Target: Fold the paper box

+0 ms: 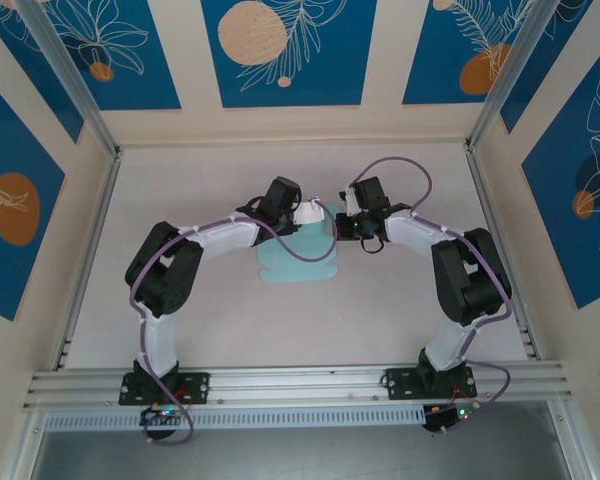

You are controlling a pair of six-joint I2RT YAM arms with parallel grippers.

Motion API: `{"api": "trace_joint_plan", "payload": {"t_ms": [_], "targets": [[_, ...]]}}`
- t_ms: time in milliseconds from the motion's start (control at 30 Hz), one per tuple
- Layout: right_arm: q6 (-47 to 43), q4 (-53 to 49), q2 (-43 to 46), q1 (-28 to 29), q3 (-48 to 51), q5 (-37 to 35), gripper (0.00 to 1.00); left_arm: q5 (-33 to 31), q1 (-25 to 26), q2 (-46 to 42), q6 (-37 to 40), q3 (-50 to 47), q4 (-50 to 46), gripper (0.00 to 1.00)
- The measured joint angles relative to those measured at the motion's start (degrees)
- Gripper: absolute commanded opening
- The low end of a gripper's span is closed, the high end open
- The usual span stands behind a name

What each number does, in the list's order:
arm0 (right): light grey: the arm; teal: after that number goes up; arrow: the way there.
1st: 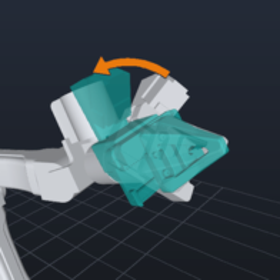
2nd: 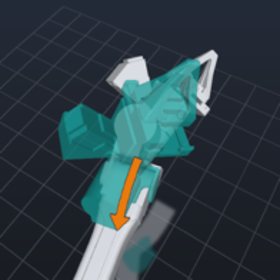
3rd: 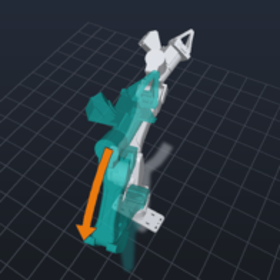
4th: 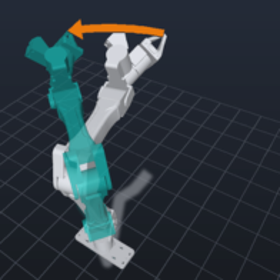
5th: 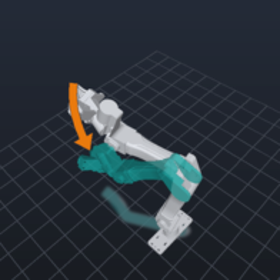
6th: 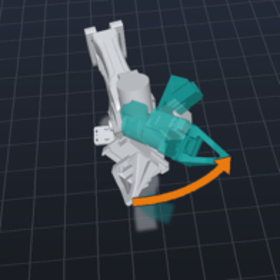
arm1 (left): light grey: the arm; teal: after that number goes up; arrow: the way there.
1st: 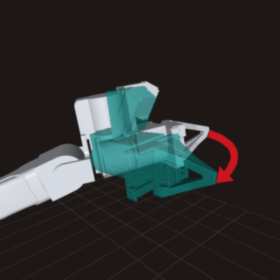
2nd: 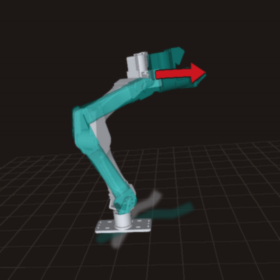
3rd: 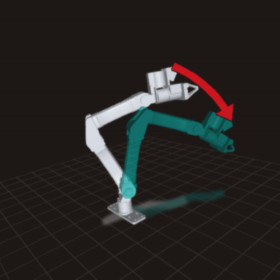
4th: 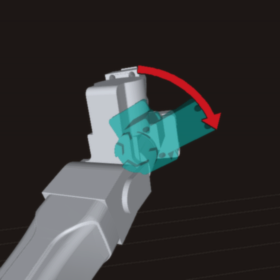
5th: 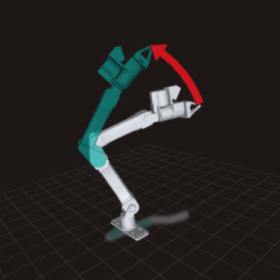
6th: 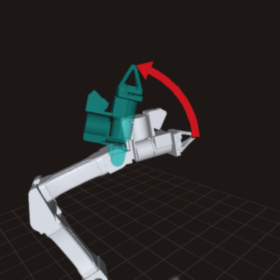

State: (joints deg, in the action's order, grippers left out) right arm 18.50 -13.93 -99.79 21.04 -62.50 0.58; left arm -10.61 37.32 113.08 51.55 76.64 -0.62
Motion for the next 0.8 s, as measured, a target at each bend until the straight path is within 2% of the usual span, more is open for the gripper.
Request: {"api": "trace_joint_plan", "payload": {"t_ms": [800], "targets": [[8.1,-9.7,-3.8,-2.1,-9.4,9.1,0.00,-1.3,0.1,0.0,-0.1,0.0,1.3,0.25]]}}
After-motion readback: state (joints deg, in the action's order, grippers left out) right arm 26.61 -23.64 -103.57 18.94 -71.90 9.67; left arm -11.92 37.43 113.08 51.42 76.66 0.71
